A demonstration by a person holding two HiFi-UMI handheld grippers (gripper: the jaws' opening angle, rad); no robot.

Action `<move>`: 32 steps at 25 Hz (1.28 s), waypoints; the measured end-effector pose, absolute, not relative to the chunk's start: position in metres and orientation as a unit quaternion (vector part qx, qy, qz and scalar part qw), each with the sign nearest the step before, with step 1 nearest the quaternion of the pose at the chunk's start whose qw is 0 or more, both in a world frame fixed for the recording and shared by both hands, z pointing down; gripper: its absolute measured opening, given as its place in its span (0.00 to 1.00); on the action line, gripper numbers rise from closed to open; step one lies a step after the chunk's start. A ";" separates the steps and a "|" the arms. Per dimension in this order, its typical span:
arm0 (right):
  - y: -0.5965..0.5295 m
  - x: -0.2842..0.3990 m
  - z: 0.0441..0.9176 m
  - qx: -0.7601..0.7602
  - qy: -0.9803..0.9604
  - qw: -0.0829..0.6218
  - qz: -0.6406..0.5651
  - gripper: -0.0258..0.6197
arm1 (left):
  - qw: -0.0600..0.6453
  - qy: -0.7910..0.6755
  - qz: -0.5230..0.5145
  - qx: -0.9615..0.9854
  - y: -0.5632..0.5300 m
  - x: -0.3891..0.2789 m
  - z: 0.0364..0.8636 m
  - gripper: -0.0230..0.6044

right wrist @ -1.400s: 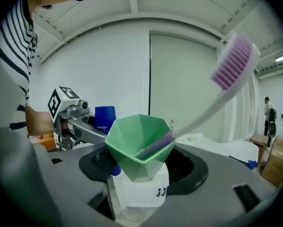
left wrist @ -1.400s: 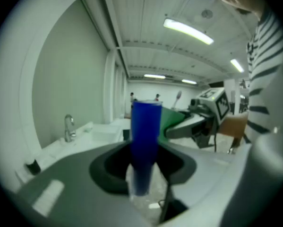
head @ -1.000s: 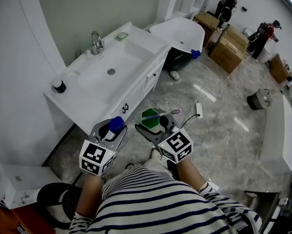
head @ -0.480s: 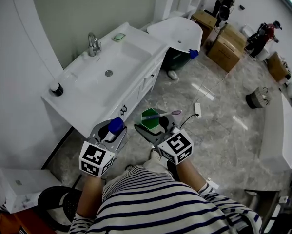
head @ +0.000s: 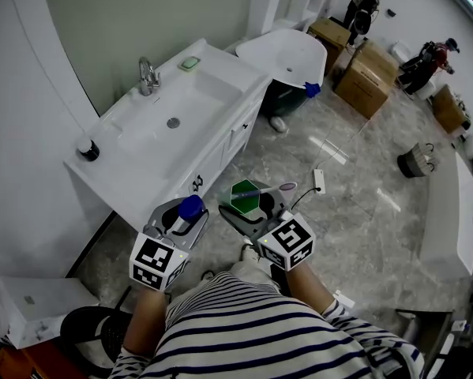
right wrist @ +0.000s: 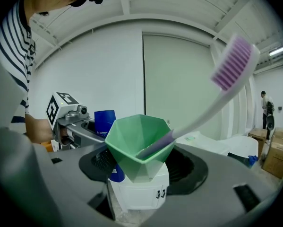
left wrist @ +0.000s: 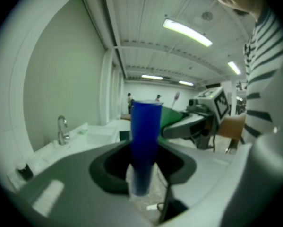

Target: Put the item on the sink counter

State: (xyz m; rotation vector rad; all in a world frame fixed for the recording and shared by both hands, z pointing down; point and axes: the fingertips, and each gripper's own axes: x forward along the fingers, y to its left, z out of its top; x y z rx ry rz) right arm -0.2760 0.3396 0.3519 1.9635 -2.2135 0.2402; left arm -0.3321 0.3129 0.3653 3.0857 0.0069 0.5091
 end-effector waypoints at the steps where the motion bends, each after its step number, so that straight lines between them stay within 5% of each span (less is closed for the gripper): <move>1: 0.340 -0.273 0.352 0.658 -0.743 0.087 0.081 0.52 | 0.008 0.002 0.163 0.987 0.313 -0.329 0.365 0.29; 32: 0.370 -0.065 0.323 0.627 -0.772 0.071 0.072 0.52 | 0.005 -0.041 0.148 0.988 0.339 -0.122 0.336 0.29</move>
